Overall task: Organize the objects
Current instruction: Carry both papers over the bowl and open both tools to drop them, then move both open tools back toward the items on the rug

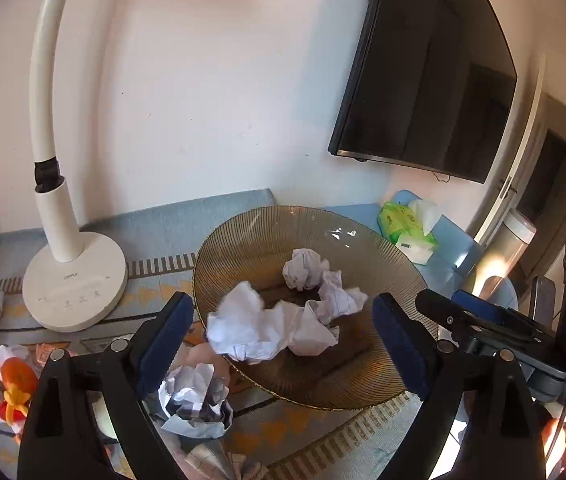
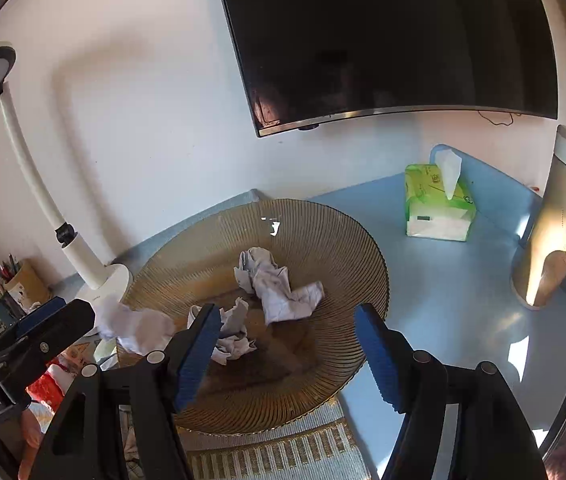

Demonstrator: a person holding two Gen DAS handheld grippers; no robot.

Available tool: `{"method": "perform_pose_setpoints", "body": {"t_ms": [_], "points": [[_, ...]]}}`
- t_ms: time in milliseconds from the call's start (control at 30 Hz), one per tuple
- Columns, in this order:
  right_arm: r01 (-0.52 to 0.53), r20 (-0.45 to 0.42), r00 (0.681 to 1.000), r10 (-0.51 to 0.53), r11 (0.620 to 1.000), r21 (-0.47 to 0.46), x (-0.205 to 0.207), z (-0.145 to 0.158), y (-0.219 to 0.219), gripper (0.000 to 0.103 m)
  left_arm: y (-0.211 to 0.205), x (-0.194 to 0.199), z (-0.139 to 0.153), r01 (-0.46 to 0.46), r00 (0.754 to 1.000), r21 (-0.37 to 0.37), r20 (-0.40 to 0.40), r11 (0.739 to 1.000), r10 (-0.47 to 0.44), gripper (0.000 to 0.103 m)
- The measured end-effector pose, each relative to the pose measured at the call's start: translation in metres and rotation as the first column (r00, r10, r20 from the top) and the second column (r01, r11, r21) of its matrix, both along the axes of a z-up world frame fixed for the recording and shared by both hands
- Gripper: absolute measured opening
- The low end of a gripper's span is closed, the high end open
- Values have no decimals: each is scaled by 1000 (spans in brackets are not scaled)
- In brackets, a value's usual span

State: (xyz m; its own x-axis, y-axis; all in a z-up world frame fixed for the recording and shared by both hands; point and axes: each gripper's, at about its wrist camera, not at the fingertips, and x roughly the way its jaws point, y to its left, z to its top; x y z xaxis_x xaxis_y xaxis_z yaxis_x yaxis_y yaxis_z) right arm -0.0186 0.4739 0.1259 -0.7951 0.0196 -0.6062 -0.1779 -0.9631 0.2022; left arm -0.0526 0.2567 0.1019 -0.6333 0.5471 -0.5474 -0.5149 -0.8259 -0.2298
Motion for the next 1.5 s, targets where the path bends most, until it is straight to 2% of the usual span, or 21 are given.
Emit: {"method": "perform_pose_setpoints", "body": {"t_ms": [167, 200, 267, 300, 433, 500, 600, 667, 700, 767, 933, 1400, 1500], "points": [[-174, -52, 984, 173, 984, -30, 35, -3, -43, 69, -37, 43, 9, -35, 997, -24, -74, 999, 33, 94], [-206, -60, 977, 204, 978, -26, 43, -7, -53, 72, -48, 55, 10, -49, 995, -27, -91, 998, 46, 94], [-246, -65, 967, 245, 969, -3, 56, -17, -74, 81, -73, 78, 6, -102, 988, -45, -119, 994, 96, 103], [-263, -62, 963, 262, 965, 4, 60, -23, -83, 82, -87, 89, 3, -139, 982, -50, -138, 989, 131, 102], [-282, -47, 958, 284, 958, 42, 62, -49, -109, 82, -136, 113, -19, -262, 959, -97, -135, 960, 248, 102], [-265, -25, 963, 267, 962, 70, 59, -64, -114, 82, -157, 113, -38, -334, 940, -134, -121, 933, 319, 102], [-238, 30, 971, 237, 969, 63, 51, -78, -111, 82, -182, 103, -68, -414, 910, -180, -69, 892, 409, 102], [-230, 17, 973, 229, 972, 57, 52, -78, -107, 82, -195, 97, -81, -446, 893, -185, -29, 876, 448, 102], [-234, 23, 972, 233, 971, 43, 50, -79, -105, 82, -200, 95, -83, -446, 891, -171, 2, 878, 453, 102], [-232, 37, 972, 231, 973, 22, 47, -81, -102, 82, -207, 95, -84, -453, 889, -133, 12, 881, 459, 102], [-235, 28, 972, 235, 972, -6, 49, -80, -98, 82, -211, 94, -88, -449, 889, -107, 51, 887, 456, 102], [-243, 39, 970, 241, 968, 70, 52, -79, -114, 82, -215, 96, -85, -460, 882, -79, 71, 884, 465, 102], [-250, -8, 968, 252, 966, 71, 57, -72, -116, 82, -222, 94, -83, -444, 889, -61, 97, 894, 448, 102]]}}
